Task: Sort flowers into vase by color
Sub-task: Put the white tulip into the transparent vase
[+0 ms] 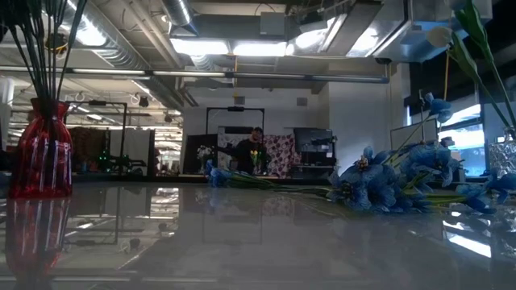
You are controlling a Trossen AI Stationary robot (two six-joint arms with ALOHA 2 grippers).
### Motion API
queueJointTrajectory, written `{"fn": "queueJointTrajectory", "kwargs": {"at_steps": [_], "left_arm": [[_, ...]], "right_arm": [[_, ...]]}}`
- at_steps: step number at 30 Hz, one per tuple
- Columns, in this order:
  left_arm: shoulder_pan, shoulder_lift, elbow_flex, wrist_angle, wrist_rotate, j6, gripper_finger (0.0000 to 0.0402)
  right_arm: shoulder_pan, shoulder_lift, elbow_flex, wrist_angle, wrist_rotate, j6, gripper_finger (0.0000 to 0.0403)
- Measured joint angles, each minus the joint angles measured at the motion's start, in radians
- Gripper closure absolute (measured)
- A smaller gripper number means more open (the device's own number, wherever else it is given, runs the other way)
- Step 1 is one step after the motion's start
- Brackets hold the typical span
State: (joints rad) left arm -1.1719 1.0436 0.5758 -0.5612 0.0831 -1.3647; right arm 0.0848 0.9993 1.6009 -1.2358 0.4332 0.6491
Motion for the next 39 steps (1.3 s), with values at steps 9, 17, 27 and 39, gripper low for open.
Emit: {"fn": "queueJointTrajectory", "kwargs": {"at_steps": [9, 17, 27, 39], "left_arm": [[0.014, -0.046, 0.0, 0.094, 0.11, -0.114, 0.024], [0.014, 0.04, 0.0, 0.121, 0.026, 0.039, 0.0237], [0.095, 0.149, 0.0, 0.22, 0.021, 0.036, 0.0237], [0.062, 0.259, 0.0, 0.266, 0.076, 0.012, 0.0237]], "right_arm": [[0.0, 0.0, 0.0, -0.001, 0.019, -0.025, 0.0102], [0.0, 0.0, 0.0, -0.002, 0.018, -0.026, 0.0102], [0.0, 0.0, 0.0, -0.002, 0.019, -0.026, 0.0102], [0.0, 0.0, 0.0, -0.003, 0.019, -0.026, 0.0102]]}}
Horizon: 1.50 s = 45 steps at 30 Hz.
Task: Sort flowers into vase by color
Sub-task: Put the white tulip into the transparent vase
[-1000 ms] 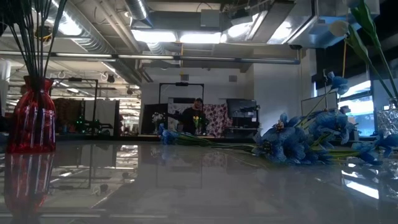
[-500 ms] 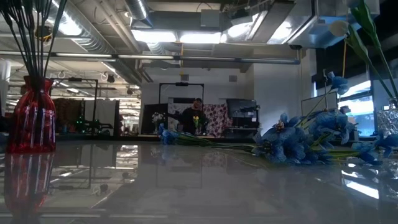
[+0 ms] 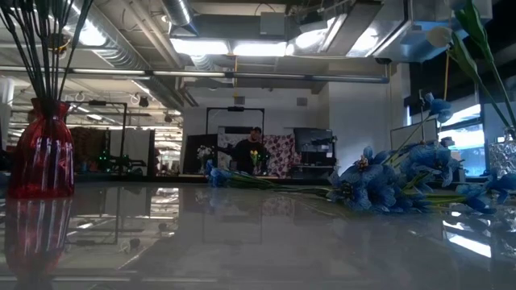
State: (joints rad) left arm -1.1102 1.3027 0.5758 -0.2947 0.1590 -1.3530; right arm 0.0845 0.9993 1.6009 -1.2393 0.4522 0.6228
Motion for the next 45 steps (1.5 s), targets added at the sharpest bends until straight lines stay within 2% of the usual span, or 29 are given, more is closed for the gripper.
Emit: {"fn": "queueJointTrajectory", "kwargs": {"at_steps": [11, 16, 23, 28, 34, 39, 43, 45], "left_arm": [[-0.006, 0.06, 0.0, -0.012, 0.0, 0.0, 0.0246], [-0.006, 0.079, 0.0, -0.045, 0.005, -0.007, 0.029], [-0.006, 0.08, 0.0, -0.091, 0.008, -0.006, 0.0386], [-0.005, 0.068, 0.0, -0.115, 0.054, 0.01, 0.0393], [0.004, -0.039, 0.0, -0.197, 0.069, 0.001, 0.0398], [0.049, -0.167, 0.0, -0.207, 0.002, -0.006, 0.0399], [0.093, -0.248, 0.0, -0.154, 0.002, 0.001, 0.04], [0.113, -0.273, 0.0, -0.086, 0.044, 0.012, 0.04]], "right_arm": [[0.0, 0.0, 0.0, -0.001, 0.0, -0.002, 0.0102], [0.0, 0.0, 0.0, -0.007, 0.0, -0.002, 0.0102], [0.0, 0.0, 0.0, -0.019, 0.0, -0.001, 0.0102], [0.0, 0.0, 0.0, -0.019, 0.0, -0.001, 0.0102], [0.0, 0.0, 0.0, -0.019, 0.003, -0.001, 0.0102], [0.0, 0.0, 0.0, -0.019, 0.011, 0.0, 0.0102], [0.0, 0.0, 0.0, -0.018, 0.011, 0.0, 0.0102], [0.0, 0.0, 0.0, -0.018, 0.011, 0.0, 0.0102]]}}
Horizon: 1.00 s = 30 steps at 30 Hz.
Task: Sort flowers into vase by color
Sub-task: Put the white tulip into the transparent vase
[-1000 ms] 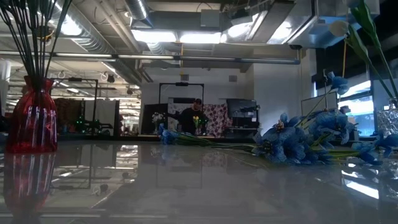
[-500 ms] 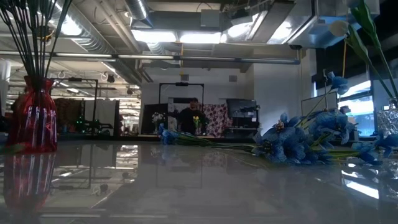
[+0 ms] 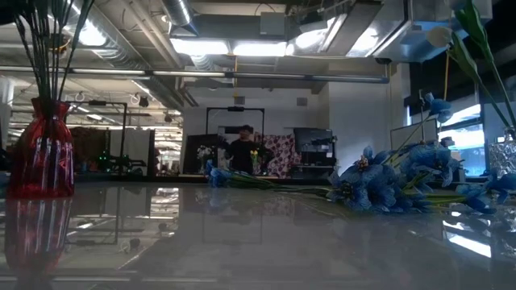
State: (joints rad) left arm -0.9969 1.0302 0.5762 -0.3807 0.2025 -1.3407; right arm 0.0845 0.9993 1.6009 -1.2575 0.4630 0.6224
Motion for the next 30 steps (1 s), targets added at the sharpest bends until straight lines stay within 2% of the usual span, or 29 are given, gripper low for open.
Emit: {"fn": "queueJointTrajectory", "kwargs": {"at_steps": [6, 12, 18, 23, 27, 30], "left_arm": [[0.008, -0.01, 0.0, 0.168, 0.238, -0.038, 0.0401], [0.008, -0.011, 0.0, 0.342, 0.336, -0.212, 0.0401], [-0.004, -0.012, 0.0, 0.604, 0.344, -0.44, 0.0401], [-0.027, -0.013, 0.0, 0.727, 0.336, -0.564, 0.04], [-0.021, -0.045, 0.0, 0.726, 0.306, -0.538, 0.0398], [0.001, -0.063, 0.0, 0.698, 0.241, -0.467, 0.0397]], "right_arm": [[0.0, 0.0, 0.0, 0.001, 0.018, 0.0, 0.0102], [0.0, 0.0, 0.0, 0.0, 0.018, 0.0, 0.0102], [0.0, 0.0, 0.0, 0.0, 0.018, 0.0, 0.0102], [0.0, 0.0, 0.0, 0.0, 0.019, 0.0, 0.0102], [0.0, 0.0, 0.0, 0.0, 0.019, 0.0, 0.0102], [0.0, 0.0, 0.0, 0.0, 0.018, 0.0, 0.0102]]}}
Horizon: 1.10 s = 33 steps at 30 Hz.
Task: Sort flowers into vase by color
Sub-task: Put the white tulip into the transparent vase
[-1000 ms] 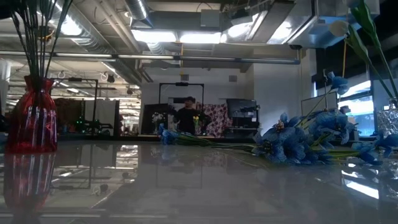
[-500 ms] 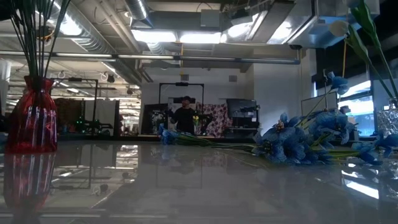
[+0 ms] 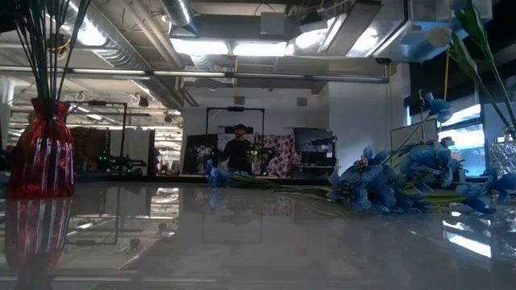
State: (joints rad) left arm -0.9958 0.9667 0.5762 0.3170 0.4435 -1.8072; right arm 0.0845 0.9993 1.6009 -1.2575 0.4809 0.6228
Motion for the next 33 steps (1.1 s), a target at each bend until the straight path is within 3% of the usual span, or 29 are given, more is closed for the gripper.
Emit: {"fn": "queueJointTrajectory", "kwargs": {"at_steps": [8, 11, 17, 22, 33], "left_arm": [[0.022, -0.014, 0.005, 0.022, -0.056, 0.073, 0.0399], [0.022, -0.014, 0.048, 0.014, -0.125, 0.16, 0.0399], [0.018, -0.013, 0.141, -0.179, -0.242, 0.281, 0.0399], [-0.015, -0.011, 0.199, -0.218, -0.324, 0.337, 0.04], [-0.02, 0.005, 0.33, -0.394, -0.351, 0.413, 0.04]], "right_arm": [[0.0, 0.0, 0.0, 0.0, -0.008, 0.0, 0.0102], [0.0, 0.0, 0.0, -0.001, -0.024, 0.001, 0.0102], [0.0, 0.0, 0.0, -0.001, -0.02, 0.0, 0.0102], [0.0, 0.0, 0.0, -0.004, -0.019, 0.0, 0.0102], [0.0, 0.017, 0.0, -0.005, -0.002, 0.012, 0.0102]]}}
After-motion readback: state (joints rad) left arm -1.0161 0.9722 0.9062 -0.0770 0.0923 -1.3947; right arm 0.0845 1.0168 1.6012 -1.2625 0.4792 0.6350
